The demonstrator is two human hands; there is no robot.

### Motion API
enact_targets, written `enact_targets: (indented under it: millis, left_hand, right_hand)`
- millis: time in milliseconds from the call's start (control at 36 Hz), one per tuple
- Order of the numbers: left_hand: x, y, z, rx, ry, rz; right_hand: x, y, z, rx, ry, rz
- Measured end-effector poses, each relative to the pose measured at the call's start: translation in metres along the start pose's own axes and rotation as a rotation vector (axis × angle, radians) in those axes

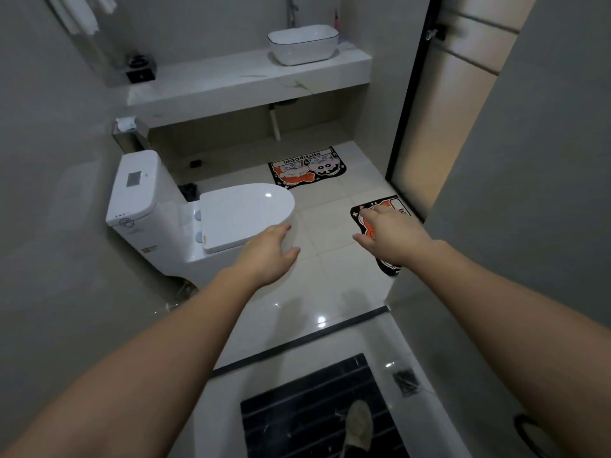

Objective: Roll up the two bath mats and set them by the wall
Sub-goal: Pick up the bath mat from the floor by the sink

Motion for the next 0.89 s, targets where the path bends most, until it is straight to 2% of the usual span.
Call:
enact_targets:
  millis: [194, 472, 889]
  left_hand:
    - [-0.009, 0.035, -0.017, 0.072, -0.058, -0.013]
    - [-0.013, 0.073, -0.011, 0.150, -0.110, -0.011]
    - [-0.002, 0.182, 0.019, 0.051, -0.041, 0.060]
  right_hand:
    - [-0.011, 0.044, -0.040, -0.010, 0.048, 0.088]
    - [-0.017, 0.087, -0.058, 0.033, 0.014, 0.130]
    - [-0.019, 0.180, -0.057, -0.012, 0.007, 0.143]
Point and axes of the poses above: each hand's wrist, its own y-axis towards the middle knuckle, its own x-axis out of the back of the hand, z = x × y, the point moved 5 cm from there along y, towards the middle knuckle, and after that the axes turned 3 degrees about y, right-handed, at the moved point
